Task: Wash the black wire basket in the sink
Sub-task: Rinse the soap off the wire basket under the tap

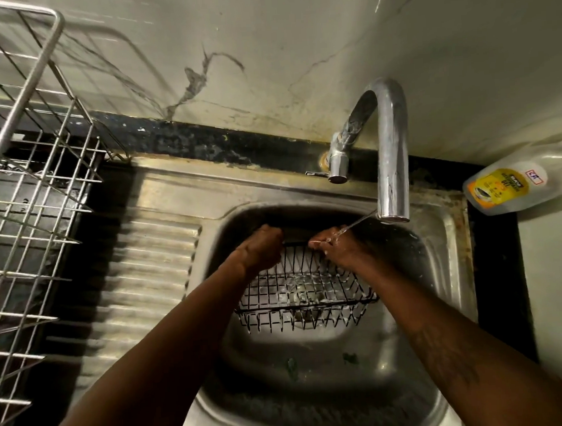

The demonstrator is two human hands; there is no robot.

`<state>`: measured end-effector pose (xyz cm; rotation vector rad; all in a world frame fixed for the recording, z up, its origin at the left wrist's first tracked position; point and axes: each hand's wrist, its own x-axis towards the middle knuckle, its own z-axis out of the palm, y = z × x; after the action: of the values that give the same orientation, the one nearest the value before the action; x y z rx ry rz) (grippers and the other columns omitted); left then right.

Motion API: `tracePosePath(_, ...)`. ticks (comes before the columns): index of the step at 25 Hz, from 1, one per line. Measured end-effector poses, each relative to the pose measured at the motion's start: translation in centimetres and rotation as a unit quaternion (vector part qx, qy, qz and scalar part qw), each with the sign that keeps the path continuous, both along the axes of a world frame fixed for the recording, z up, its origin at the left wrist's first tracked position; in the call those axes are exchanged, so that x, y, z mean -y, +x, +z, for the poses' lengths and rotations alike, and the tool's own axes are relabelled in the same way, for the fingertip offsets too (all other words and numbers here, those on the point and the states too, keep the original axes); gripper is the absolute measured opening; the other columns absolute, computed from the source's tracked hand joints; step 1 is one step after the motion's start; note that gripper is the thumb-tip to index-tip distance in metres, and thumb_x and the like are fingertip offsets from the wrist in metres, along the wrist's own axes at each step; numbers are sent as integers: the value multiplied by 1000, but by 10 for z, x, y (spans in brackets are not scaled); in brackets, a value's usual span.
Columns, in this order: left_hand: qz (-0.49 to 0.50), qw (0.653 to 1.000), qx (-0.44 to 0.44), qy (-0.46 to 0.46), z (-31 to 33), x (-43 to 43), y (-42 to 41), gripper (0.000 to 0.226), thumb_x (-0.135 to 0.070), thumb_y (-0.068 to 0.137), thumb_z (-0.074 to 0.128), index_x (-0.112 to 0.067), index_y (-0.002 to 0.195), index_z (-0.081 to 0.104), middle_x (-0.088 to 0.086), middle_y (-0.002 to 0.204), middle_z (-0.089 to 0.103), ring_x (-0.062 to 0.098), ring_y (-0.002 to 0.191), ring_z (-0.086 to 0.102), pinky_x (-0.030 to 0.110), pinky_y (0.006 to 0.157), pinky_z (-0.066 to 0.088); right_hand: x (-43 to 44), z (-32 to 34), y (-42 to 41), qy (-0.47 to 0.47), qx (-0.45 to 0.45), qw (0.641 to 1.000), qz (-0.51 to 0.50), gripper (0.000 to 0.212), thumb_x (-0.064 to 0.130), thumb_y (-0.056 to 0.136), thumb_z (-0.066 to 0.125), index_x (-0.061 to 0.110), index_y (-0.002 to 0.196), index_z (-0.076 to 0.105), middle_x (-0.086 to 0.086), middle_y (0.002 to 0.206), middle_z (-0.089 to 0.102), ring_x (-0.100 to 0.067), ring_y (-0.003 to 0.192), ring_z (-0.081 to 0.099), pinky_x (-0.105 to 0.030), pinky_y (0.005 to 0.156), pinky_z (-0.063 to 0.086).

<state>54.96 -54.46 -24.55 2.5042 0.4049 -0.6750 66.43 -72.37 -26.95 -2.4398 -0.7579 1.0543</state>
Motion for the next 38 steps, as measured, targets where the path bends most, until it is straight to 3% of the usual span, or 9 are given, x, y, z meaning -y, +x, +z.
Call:
tracePosePath(4, -10, 999, -30, 2, -4, 1, -5, 21, -11, 92, 59, -10, 109, 71, 10, 101, 73, 23, 93, 70, 26, 70, 52, -6, 1, -2, -56, 53, 995, 69, 27, 29, 102, 55, 35, 125, 68, 7, 131, 64, -20, 121, 58, -27, 96, 42)
tracePosePath(9, -38, 998, 9, -47, -4, 27, 6, 35, -5, 86, 57, -12, 118, 69, 14, 109, 72, 30, 100, 69, 32, 77, 53, -1, 12, -14, 22, 41, 999, 26, 24, 19, 100, 56, 29, 109, 75, 5, 109, 72, -17, 99, 66, -33, 86, 54)
tracePosePath(15, -39, 997, 24, -66, -11, 29, 10, 26, -13, 91, 57, -13, 112, 72, 10, 109, 73, 27, 102, 68, 32, 85, 50, 6, 12, -15, 9, 35, 999, -13, 20, 23, 97, 64, 22, 114, 75, -4, 115, 72, -20, 105, 66, -37, 93, 54)
tracePosePath(22, 29, 993, 81, -75, -20, 25, 5, 22, -15, 92, 60, -11, 109, 72, 12, 104, 73, 29, 97, 68, 29, 74, 47, -5, 13, -15, 49, 265, 949, 163, 11, 14, 88, 72, 13, 98, 75, -6, 95, 69, -28, 90, 66, -41, 77, 57)
tracePosePath(24, 29, 994, 75, -77, -23, 21, 10, 21, -18, 90, 61, -13, 107, 74, 11, 101, 74, 29, 94, 69, 28, 72, 48, -8, 18, -21, 61, 246, 962, 105, 9, 13, 90, 67, 13, 97, 73, -5, 93, 66, -27, 86, 66, -37, 70, 56)
tracePosePath(28, 22, 994, 71, -84, -26, 20, 19, 21, -22, 90, 65, -11, 104, 75, 12, 100, 75, 27, 94, 70, 29, 74, 48, -29, 12, -37, -89, 102, 988, -76, 21, 11, 91, 65, 9, 112, 65, -12, 110, 63, -26, 93, 61, -34, 72, 51)
tracePosePath(32, 27, 996, 50, -73, -28, 23, 19, 17, -17, 87, 66, -9, 99, 76, 11, 95, 75, 26, 89, 71, 24, 67, 44, -24, -8, -34, -106, 27, 993, -44, 33, 12, 101, 45, -1, 129, 55, -22, 131, 55, -29, 111, 54, -32, 85, 41)
tracePosePath(35, 36, 995, 56, -74, -27, 31, 17, 19, -12, 85, 63, -10, 100, 75, 12, 93, 75, 27, 87, 71, 23, 66, 43, -26, -2, -43, -67, 6, 973, -220, 32, 29, 101, 40, 11, 104, 67, -18, 107, 67, -24, 89, 58, -29, 71, 44)
tracePosePath(38, 32, 995, 78, -62, -23, 34, 12, 18, -16, 84, 64, -12, 98, 74, 8, 87, 75, 24, 79, 71, 23, 61, 42, -27, -2, -53, 13, -81, 917, -389, 27, 38, 87, 49, 18, 78, 66, -8, 82, 68, -30, 79, 65, -49, 79, 54)
